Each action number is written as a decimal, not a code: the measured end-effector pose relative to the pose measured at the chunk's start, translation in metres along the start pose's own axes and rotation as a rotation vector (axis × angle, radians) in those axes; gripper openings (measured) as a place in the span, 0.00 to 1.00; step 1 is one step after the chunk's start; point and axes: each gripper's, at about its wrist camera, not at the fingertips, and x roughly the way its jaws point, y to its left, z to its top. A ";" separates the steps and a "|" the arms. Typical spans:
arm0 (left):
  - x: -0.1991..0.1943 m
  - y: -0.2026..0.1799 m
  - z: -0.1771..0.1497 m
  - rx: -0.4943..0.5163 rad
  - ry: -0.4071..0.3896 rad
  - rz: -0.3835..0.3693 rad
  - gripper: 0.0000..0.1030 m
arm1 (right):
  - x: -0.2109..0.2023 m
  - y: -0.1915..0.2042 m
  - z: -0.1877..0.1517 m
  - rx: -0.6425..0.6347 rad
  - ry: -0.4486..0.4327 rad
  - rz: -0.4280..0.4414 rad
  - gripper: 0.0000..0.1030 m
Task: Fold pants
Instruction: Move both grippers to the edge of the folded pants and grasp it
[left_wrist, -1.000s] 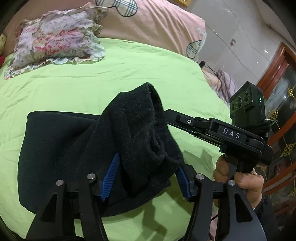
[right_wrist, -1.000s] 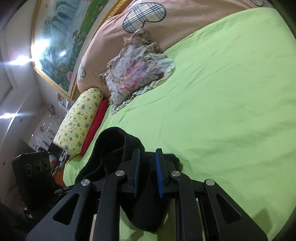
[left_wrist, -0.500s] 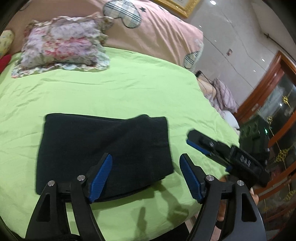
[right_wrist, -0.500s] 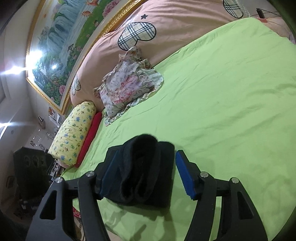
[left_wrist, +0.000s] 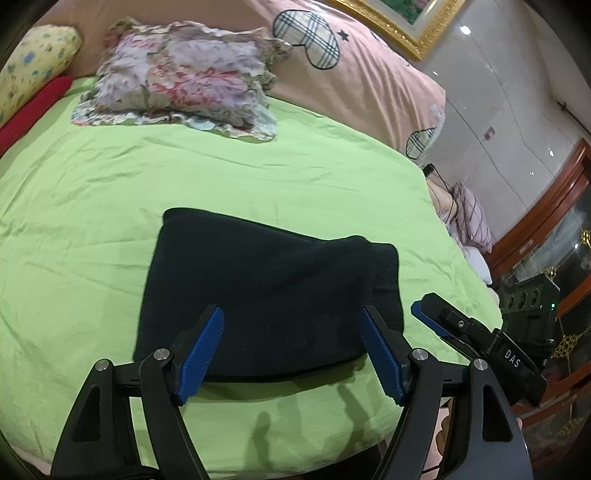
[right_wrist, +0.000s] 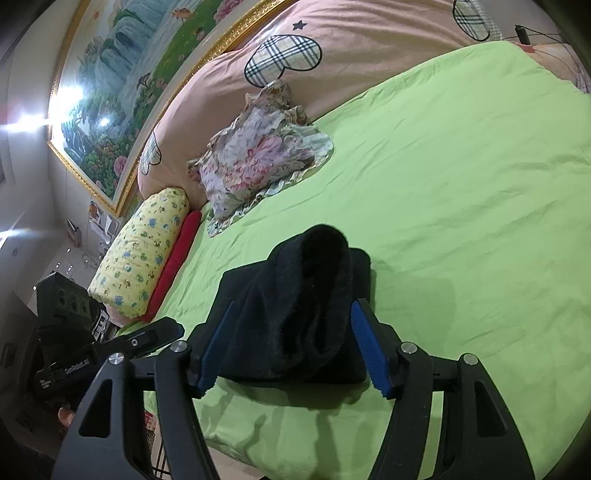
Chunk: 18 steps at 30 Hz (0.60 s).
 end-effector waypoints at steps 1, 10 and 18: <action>-0.001 0.004 -0.001 -0.008 0.000 0.005 0.74 | 0.000 0.001 -0.001 0.001 -0.001 -0.002 0.66; -0.003 0.041 -0.006 -0.086 0.017 0.041 0.75 | 0.005 -0.002 -0.008 0.041 0.014 -0.029 0.68; -0.001 0.062 -0.009 -0.126 0.029 0.071 0.75 | 0.020 -0.006 -0.015 0.069 0.044 -0.046 0.68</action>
